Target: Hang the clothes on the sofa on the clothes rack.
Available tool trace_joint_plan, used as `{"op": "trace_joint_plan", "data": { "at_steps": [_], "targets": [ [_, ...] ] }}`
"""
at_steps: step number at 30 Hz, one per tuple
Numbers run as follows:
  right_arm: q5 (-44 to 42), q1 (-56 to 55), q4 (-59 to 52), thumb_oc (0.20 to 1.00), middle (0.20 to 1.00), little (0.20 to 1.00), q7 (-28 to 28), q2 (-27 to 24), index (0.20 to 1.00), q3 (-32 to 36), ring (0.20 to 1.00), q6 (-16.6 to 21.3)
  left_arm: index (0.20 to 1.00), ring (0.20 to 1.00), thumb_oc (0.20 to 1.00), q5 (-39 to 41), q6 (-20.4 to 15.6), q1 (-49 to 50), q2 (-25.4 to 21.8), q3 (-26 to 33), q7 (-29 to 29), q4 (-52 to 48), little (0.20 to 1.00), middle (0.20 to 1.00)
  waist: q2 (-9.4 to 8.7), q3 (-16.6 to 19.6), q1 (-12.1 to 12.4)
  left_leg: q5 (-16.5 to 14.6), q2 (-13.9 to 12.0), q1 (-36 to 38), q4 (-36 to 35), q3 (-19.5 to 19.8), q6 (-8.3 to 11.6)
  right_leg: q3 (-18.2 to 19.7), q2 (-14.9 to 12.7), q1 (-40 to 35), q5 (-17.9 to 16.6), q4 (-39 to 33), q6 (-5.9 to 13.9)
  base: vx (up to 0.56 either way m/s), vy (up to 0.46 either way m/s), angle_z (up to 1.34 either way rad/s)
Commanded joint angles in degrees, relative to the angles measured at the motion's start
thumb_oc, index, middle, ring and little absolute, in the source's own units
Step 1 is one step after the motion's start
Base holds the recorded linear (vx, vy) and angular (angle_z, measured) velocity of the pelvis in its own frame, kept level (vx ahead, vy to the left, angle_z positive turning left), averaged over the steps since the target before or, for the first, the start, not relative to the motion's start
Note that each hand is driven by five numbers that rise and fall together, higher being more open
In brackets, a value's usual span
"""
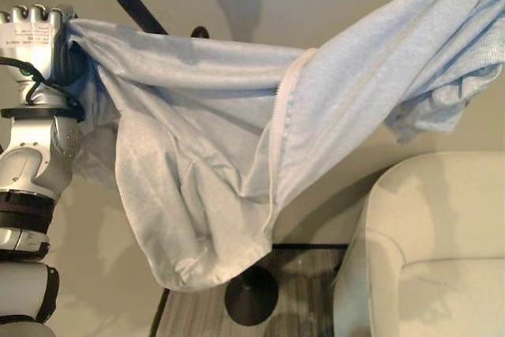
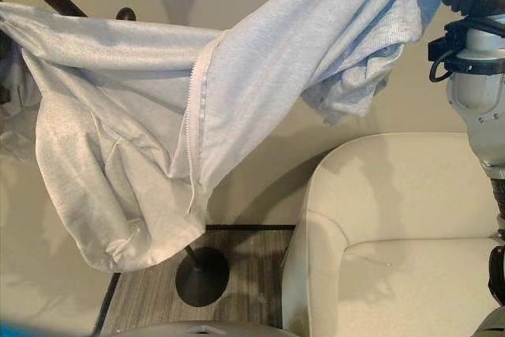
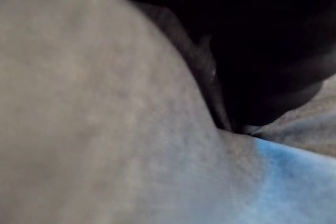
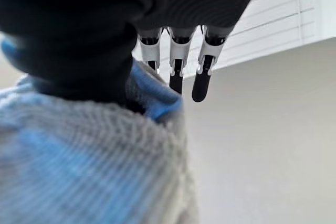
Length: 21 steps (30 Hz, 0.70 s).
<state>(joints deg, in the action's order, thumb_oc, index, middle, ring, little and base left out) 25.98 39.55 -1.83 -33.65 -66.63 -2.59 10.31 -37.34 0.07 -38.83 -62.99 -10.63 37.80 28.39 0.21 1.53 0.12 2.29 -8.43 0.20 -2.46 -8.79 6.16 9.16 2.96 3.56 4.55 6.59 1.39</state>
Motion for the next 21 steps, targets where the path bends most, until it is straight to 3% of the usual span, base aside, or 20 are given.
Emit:
{"op": "trace_joint_plan", "data": {
  "at_steps": [1,7,12,19,21],
  "targets": [
    [-2.7,-6.3,-1.5,0.200,0.200,0.200,1.9,0.0,0.200,3.2,0.200,0.6,0.200,0.200,0.200,-1.6,1.6,4.1,-0.4,6.1,0.6,0.1,0.200,0.200,-3.21,4.0,1.1,5.9,-1.9,-6.3,-2.5,-0.5,3.35,-2.6,-3.3,-10.7,1.9,-9.4,4.31,0.03,0.018,-0.03],
    [-3.1,-15.9,-4.8,0.200,0.200,0.200,5.9,3.3,0.200,5.9,0.200,2.4,0.200,0.200,0.200,-3.1,1.0,16.4,5.9,11.3,-0.8,-3.5,0.200,0.200,-4.29,3.1,1.5,6.1,-2.1,-6.7,-2.5,-0.6,3.31,-2.4,-3.1,-10.7,1.8,-9.7,3.96,0.01,0.003,0.00],
    [-4.3,-23.2,-7.3,0.200,0.200,0.200,9.0,6.6,0.200,8.9,0.200,3.2,0.200,0.200,0.200,-5.7,0.1,28.2,15.1,14.2,-3.7,-11.2,0.200,0.200,-5.65,2.4,2.1,6.3,-2.5,-7.3,-2.5,-0.2,3.34,-2.3,-2.7,-10.4,1.6,-9.9,3.38,0.00,-0.002,0.01],
    [-7.0,-26.3,-6.8,0.200,0.200,0.200,10.9,13.4,0.200,6.3,0.200,3.7,0.200,0.200,0.200,-4.1,-2.1,33.1,24.3,10.0,-6.5,-12.9,0.200,0.200,-6.79,1.6,2.4,6.8,-3.0,-7.9,-2.5,0.0,3.26,-2.3,-1.9,-9.9,1.2,-10.0,2.72,0.00,-0.003,0.01],
    [-8.0,-28.6,-5.4,0.200,0.200,0.200,11.4,19.7,0.200,3.4,0.200,4.1,0.200,0.200,0.200,-2.4,-3.7,34.1,28.2,6.4,-7.9,-12.8,0.200,0.200,-6.83,1.1,2.4,7.0,-3.2,-8.0,-2.5,0.2,3.14,-2.2,-1.6,-9.6,1.1,-9.7,2.39,-0.04,-0.009,0.03]
  ]
}}
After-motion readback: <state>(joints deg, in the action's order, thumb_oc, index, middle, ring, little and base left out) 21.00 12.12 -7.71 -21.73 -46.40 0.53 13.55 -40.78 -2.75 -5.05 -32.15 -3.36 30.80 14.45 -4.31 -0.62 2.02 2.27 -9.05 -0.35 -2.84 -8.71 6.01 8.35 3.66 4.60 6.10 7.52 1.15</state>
